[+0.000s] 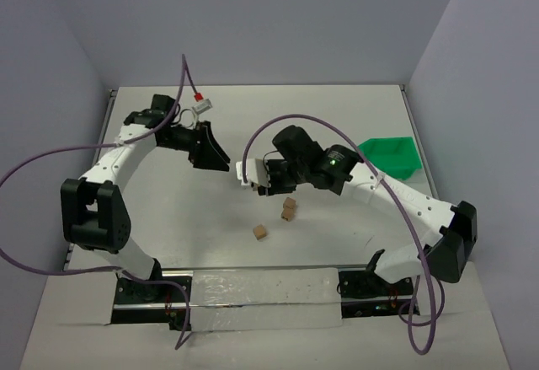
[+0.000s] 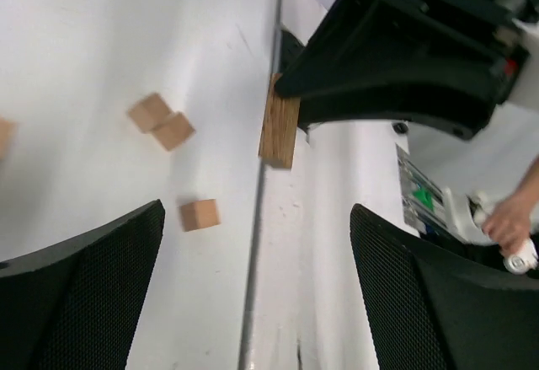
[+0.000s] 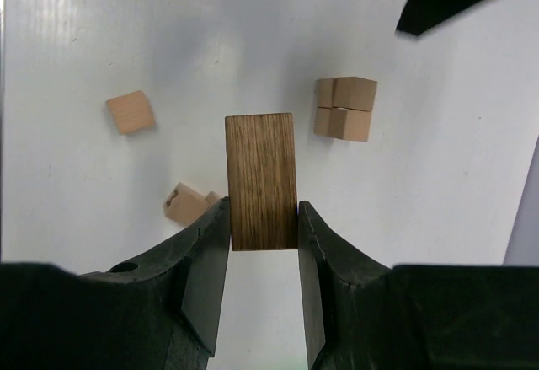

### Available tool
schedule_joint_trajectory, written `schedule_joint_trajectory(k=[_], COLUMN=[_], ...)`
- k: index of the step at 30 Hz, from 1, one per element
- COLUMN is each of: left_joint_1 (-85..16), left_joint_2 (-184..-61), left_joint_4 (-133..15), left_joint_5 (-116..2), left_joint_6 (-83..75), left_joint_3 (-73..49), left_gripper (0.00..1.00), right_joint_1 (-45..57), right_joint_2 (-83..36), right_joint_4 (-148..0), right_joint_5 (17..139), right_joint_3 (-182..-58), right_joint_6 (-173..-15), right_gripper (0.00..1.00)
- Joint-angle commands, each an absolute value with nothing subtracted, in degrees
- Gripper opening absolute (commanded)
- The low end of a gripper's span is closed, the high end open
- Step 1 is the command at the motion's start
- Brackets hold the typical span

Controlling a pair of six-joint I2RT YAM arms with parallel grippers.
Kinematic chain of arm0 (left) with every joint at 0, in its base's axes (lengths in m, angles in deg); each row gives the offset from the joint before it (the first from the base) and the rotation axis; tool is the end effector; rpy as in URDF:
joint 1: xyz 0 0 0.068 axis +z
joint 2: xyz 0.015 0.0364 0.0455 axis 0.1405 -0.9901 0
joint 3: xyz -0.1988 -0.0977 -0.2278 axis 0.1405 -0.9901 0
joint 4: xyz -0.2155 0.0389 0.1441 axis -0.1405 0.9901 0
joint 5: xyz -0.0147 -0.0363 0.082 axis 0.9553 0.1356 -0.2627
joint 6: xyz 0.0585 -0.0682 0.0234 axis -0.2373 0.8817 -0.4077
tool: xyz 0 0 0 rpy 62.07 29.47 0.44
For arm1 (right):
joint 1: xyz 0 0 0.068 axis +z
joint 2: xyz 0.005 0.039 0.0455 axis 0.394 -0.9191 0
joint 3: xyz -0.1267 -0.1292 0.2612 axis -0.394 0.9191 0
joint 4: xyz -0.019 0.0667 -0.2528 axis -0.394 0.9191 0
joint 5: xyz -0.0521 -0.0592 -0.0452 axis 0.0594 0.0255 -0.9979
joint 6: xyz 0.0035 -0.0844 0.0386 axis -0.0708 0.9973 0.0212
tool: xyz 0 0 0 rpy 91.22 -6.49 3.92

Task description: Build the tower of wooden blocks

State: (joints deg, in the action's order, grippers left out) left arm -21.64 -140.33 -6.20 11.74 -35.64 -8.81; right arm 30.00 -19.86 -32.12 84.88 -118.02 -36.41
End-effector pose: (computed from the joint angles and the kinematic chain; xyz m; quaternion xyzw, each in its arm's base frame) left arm 0.2955 -0.1549 0.3198 0.3333 0.7038 -0.6006 0.1812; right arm 0.1682 0.2588 0.3491 -0.7525 0.5317 0.1219 0.3690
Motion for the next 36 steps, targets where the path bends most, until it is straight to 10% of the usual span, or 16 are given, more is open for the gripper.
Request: schedule_joint_trajectory(k=[1,11,36], left_joint_1=[-14.1,-11.2,-11.6], left_joint_2=[-138.6,-116.5,-116.8], left_joint_4=[0.5,-38.6,-43.4], left_joint_5=[13.9,-18.3,-21.1], left_joint_6=[-45.4,-22.2,-20.9], left_joint_3=[-5.8,-25.2,-26.5], left_gripper=[0.97,0.99,0.99], right_joint_1=[24.4,16.3,12.2], right_joint_2=[-24.7,-35.2,-48.5], right_joint_4=[-35.7,-42.9,-53.6], right_joint_5=[94.7,104.4,107.0], right_joint_3=[-123.9,-126.4,-127.5], right_joint_6=[-38.8,-41.6,-41.5], right_gripper=[0.05,0.04,0.04])
